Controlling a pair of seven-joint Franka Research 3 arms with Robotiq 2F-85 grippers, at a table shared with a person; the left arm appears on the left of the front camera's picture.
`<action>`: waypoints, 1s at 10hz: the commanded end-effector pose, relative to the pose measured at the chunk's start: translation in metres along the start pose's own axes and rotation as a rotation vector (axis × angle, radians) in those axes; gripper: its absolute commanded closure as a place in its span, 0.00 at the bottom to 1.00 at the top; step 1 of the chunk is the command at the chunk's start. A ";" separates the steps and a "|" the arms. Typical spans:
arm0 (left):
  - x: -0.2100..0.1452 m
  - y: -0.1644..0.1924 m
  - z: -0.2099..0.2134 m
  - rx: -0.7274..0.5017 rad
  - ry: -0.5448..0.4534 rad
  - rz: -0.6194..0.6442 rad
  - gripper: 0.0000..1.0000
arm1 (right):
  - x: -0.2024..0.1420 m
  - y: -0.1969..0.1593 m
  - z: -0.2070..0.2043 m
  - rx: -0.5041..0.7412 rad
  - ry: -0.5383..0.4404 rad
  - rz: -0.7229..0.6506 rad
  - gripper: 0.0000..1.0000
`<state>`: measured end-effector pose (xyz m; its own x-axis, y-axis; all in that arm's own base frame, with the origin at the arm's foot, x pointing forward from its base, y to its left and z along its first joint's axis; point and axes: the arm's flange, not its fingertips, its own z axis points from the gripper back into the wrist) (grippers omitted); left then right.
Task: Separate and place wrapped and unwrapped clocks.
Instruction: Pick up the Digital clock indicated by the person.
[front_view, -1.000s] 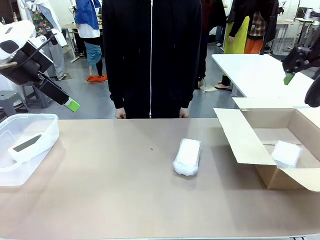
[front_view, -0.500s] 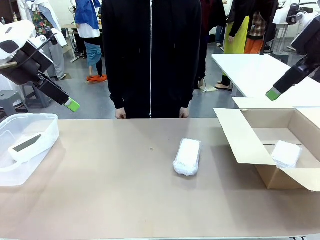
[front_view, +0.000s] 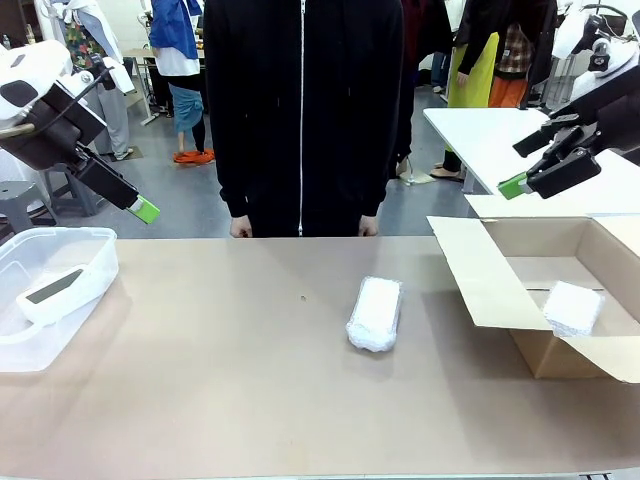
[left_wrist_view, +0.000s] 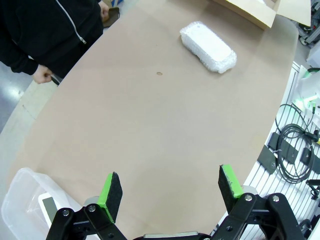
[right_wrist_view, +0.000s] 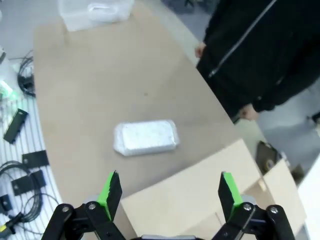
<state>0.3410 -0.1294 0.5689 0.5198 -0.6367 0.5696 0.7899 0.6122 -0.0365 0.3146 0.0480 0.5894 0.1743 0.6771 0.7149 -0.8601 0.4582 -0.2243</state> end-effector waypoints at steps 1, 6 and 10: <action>-0.001 0.000 0.000 -0.016 -0.006 0.000 0.00 | -0.011 0.002 0.005 0.088 -0.041 -0.018 0.00; -0.001 0.000 0.000 -0.016 -0.006 0.000 0.00 | -0.006 0.004 0.004 0.086 -0.033 -0.035 0.00; -0.001 0.000 0.000 -0.016 -0.006 0.000 0.00 | -0.006 0.004 0.004 0.086 -0.033 -0.035 0.00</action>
<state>0.3410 -0.1294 0.5689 0.5198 -0.6367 0.5696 0.7899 0.6122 -0.0365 0.3045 0.0411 0.5907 0.2089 0.6489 0.7316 -0.8883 0.4389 -0.1357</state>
